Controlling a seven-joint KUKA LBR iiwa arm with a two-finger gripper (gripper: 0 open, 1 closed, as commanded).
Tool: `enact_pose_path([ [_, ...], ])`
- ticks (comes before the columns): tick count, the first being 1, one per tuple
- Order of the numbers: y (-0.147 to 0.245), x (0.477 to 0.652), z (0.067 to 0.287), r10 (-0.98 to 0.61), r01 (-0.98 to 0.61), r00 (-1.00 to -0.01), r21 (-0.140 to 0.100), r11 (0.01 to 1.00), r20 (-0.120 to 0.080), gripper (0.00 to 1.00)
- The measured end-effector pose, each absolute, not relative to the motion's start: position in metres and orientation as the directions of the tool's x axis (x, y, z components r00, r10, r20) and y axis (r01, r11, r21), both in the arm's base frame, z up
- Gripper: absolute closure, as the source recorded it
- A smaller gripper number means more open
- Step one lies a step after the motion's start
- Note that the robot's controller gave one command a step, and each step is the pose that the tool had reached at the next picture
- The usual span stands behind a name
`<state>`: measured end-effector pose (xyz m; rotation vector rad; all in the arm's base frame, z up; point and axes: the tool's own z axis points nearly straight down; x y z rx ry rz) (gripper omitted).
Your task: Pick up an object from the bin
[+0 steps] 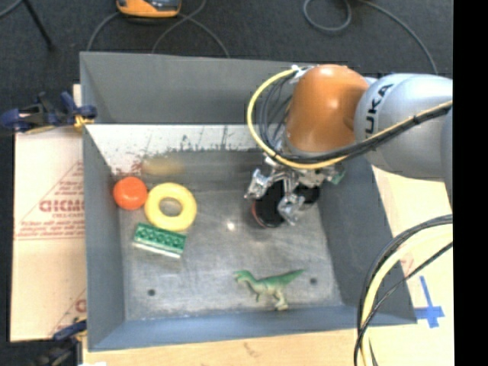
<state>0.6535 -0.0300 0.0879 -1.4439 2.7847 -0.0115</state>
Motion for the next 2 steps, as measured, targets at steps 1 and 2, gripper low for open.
enact_pose_path([
  [1,-0.018,0.652,0.117,-0.825,-0.825,-0.565,-0.009,0.565,-0.007,1.0],
  [2,-0.041,0.641,0.212,-0.807,-0.807,-0.591,-0.001,0.591,-0.004,1.0],
])
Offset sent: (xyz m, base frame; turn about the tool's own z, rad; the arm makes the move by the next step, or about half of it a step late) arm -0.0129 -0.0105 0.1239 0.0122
